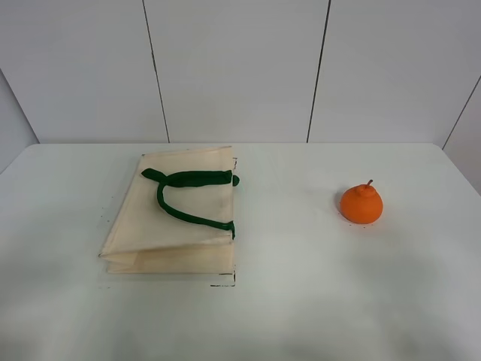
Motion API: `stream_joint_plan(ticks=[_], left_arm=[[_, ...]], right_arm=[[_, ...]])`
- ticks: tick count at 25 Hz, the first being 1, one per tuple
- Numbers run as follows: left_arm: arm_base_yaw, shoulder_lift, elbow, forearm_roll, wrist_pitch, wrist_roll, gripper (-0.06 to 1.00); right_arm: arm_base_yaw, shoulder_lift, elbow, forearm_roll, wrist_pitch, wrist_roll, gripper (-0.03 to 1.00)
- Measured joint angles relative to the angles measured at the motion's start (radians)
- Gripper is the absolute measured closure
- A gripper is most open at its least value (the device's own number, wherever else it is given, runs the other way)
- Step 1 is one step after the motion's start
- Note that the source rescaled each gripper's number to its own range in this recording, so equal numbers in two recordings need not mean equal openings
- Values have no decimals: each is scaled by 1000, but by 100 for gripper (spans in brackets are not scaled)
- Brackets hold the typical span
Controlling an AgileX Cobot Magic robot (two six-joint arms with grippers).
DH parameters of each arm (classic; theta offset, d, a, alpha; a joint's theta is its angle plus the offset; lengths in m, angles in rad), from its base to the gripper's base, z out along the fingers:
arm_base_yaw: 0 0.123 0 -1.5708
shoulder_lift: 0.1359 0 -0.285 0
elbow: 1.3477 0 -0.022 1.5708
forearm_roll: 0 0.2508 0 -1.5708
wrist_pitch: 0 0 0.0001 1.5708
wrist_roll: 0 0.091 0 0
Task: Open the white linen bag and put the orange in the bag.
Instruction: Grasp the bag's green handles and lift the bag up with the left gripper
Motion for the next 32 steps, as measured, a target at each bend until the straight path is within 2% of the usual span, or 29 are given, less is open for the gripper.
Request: stream_joint_plan(ticks=[9,13,19,23,27,32], left_arm=[[0,2,-5,6,-3,0,-2],[0,133,-83,4,13,0,-2],[0,587,-289,-7,19,0,-2],[0,922,-434,-6,-11,0,-2],[0,1283,-619,-6,-73,0,-2],[-1,1671,-892,-16,-88,-10,-2]], right_arm=[[0,0,0,0,0,0,-3],[0,0,0,0,0,0,-3],[0,0,0,0,0,0,-3],[0,0,0,0,0,0,-3],[0,0,0,0,0,0,-3],[0,0,0,0,0,0,-3]])
